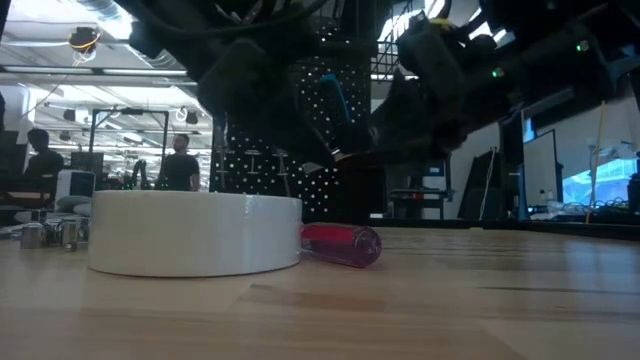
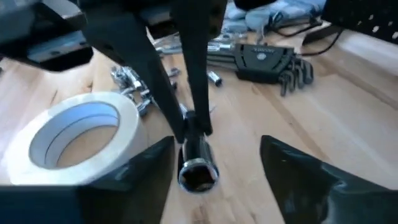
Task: Hang tools onto peg board
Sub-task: Put the extension bar into the top black bin on the pegboard
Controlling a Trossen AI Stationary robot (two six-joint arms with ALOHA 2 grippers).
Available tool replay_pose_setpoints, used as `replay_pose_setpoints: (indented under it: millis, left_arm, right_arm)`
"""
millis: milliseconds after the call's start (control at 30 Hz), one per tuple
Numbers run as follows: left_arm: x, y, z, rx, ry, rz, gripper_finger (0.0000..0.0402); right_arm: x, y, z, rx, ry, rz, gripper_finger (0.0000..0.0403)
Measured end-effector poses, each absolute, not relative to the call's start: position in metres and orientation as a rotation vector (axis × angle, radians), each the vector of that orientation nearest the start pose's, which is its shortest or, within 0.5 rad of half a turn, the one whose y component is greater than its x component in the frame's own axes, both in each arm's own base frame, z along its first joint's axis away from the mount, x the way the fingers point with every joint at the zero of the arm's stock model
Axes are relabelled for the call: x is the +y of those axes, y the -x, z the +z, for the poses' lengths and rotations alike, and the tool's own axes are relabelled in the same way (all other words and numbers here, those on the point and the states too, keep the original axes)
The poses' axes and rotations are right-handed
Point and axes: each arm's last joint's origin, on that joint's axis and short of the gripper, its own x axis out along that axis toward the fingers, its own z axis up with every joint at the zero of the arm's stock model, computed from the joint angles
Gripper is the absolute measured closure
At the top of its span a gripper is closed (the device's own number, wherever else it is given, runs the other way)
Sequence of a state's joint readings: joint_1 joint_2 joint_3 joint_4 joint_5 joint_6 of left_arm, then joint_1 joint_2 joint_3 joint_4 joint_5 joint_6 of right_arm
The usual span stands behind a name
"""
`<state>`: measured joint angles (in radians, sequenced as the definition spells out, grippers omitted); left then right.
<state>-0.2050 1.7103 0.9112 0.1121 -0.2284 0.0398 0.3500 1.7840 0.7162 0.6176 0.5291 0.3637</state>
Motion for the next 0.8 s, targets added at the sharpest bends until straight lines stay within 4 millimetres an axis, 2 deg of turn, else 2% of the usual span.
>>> replay_pose_setpoints:
  millis: [367,467,633,800]
  left_arm:
    - [-0.065,-0.339,0.171,0.663,-0.199,0.006,0.0372]
    - [-0.065,-0.339,0.171,0.657,-0.197,0.005,0.0357]
    - [-0.065,-0.336,0.175,0.675,-0.183,0.007,0.0302]
    - [-0.060,-0.312,0.201,0.745,-0.154,0.018,0.0259]
  right_arm:
    - [0.100,-0.316,0.134,0.372,-0.136,-0.238,0.0330]
    - [0.101,-0.316,0.134,0.374,-0.113,-0.229,0.0332]
    - [0.100,-0.314,0.136,0.389,-0.071,-0.243,0.0332]
    - [0.095,-0.305,0.165,0.360,-0.045,-0.282,0.0332]
